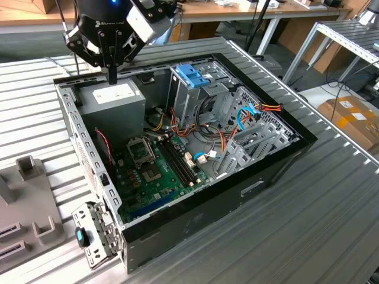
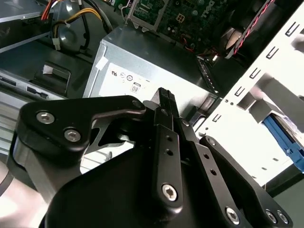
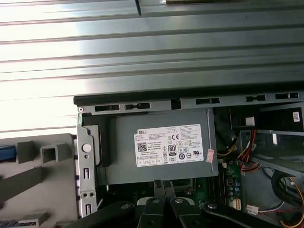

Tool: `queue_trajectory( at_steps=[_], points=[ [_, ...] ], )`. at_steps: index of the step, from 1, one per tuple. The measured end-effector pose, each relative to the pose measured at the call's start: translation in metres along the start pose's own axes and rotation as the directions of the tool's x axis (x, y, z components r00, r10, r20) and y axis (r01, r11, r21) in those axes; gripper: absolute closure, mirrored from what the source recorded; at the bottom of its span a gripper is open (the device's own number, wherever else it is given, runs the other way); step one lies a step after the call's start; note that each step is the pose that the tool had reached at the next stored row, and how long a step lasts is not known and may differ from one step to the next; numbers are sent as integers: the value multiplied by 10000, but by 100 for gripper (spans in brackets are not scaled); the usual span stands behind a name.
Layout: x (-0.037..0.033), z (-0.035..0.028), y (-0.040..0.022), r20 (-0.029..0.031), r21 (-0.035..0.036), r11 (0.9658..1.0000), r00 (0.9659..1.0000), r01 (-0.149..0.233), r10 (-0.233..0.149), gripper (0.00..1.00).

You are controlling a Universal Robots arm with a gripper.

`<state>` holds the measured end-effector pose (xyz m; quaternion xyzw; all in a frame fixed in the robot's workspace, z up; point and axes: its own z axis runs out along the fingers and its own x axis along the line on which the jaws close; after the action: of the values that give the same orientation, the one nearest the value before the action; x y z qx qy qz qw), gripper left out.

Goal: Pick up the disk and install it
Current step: 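Reach for the disk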

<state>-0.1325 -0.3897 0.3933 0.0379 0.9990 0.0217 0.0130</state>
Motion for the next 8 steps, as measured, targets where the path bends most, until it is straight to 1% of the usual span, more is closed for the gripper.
queue_trajectory(
  at_steps=[2,5,8],
  points=[
    [24,0,-2,0,-1,10000,10000,0,0,89],
    [85,-1,-7,1,-1,10000,10000,0,0,89],
    [89,-1,-7,1,-1,10000,10000,1,-1,89]
  ],
)
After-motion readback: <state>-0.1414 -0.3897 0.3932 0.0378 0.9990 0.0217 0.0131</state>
